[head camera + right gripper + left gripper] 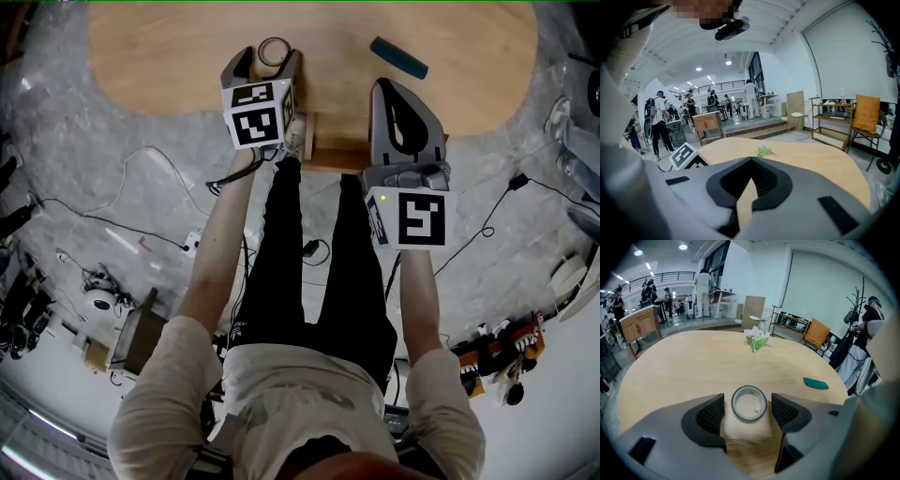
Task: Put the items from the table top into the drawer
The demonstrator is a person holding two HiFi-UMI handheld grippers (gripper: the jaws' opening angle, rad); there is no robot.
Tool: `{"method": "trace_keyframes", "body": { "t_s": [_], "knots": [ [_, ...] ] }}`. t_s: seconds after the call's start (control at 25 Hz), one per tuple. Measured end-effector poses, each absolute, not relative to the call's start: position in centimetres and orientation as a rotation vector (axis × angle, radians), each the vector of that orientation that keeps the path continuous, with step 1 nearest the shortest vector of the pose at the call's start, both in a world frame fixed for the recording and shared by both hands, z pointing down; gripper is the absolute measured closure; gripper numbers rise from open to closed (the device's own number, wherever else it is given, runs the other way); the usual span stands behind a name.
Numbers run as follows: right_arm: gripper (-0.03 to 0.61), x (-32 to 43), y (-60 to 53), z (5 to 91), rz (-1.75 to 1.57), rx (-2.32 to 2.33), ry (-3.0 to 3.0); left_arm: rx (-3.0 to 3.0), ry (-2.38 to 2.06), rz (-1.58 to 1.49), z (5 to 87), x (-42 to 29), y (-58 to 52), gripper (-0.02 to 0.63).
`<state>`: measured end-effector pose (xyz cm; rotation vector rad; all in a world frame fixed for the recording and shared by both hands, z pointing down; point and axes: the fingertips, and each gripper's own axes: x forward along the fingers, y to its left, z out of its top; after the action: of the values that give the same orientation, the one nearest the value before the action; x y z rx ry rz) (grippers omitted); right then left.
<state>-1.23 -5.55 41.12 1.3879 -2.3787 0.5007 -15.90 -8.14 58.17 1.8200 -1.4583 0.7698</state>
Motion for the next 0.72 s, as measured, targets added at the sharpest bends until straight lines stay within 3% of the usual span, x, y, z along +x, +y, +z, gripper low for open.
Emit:
{"method": "trace_keyframes", "body": {
  "t_s": [0.48, 0.56, 0.72],
  "knots": [
    [0.577, -1.12, -5.48, 41.38, 0.503, 1.376, -2.371, 1.825, -1.485, 0.896, 59.35, -16.19, -7.75, 0.318],
    [0.577, -1.1, -5.49, 41.45, 0.502, 1.377, -2.368, 1.856, -1.467, 0.921, 59.41, -15.79, -7.87, 0.359],
    [0.577, -1.19, -5.17, 41.38, 0.5, 1.367, -2.373, 1.87, -1.456, 0.926, 59.44, -15.64, -7.83, 0.364]
  ]
}}
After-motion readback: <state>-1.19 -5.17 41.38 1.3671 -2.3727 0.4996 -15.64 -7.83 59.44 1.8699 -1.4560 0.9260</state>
